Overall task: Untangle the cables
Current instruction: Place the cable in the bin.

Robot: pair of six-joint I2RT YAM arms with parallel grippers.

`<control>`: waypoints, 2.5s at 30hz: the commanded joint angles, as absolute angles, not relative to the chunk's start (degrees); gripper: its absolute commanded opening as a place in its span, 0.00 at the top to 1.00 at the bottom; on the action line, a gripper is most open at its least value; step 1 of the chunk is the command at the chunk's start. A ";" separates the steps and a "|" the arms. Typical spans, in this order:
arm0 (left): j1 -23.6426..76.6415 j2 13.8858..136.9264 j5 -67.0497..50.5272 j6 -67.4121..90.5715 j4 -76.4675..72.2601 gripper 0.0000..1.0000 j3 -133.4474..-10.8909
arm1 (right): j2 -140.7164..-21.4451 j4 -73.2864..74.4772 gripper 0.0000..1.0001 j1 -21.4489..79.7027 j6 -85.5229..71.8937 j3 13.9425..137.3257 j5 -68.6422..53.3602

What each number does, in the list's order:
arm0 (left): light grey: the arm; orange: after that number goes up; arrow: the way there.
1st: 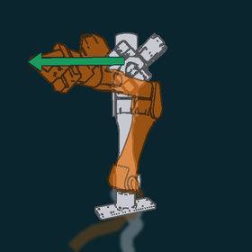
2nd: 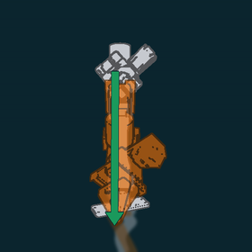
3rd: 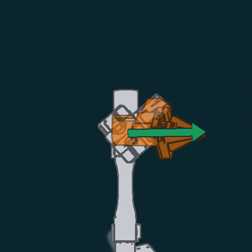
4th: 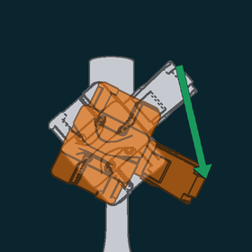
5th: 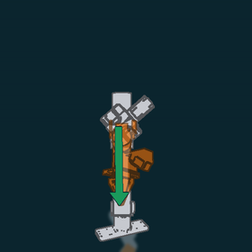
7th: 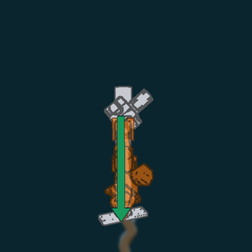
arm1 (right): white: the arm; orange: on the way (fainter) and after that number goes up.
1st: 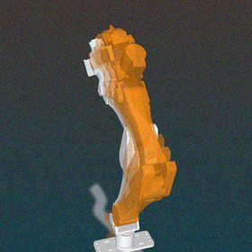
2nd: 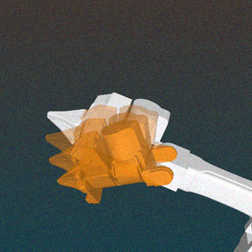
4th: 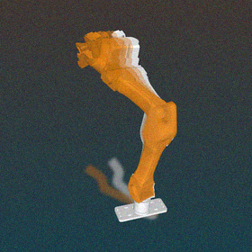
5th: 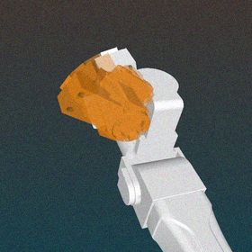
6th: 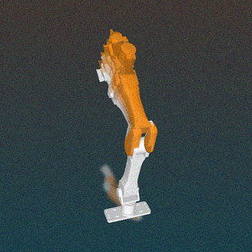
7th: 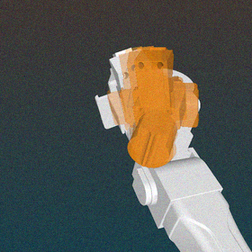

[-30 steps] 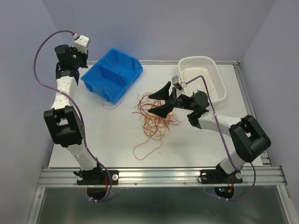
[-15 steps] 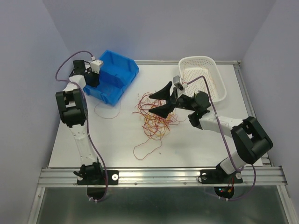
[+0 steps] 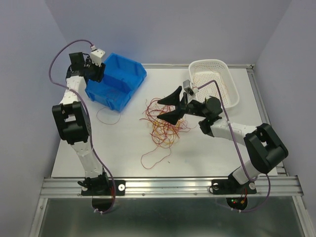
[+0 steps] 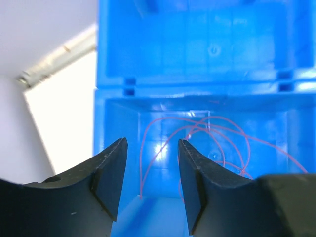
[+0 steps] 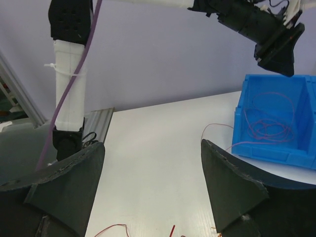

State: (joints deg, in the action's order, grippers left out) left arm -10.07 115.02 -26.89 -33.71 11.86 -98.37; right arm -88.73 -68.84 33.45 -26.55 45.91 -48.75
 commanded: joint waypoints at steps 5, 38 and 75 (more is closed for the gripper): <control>-8.26 99.16 -26.36 -42.15 10.45 0.39 -88.70 | -88.33 -68.73 0.16 33.66 -25.32 43.95 -47.03; -2.72 86.83 -29.80 -61.52 16.70 0.38 -51.41 | -82.35 -65.65 0.15 33.66 -22.33 37.27 -44.47; -0.88 86.40 -11.19 -51.24 20.57 1.00 -71.00 | -78.40 -63.90 0.14 33.57 -21.36 35.25 -44.74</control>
State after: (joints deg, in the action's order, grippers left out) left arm -0.93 91.96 -19.94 -53.67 20.12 -64.58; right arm -79.31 -62.98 33.45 -22.00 35.83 -44.80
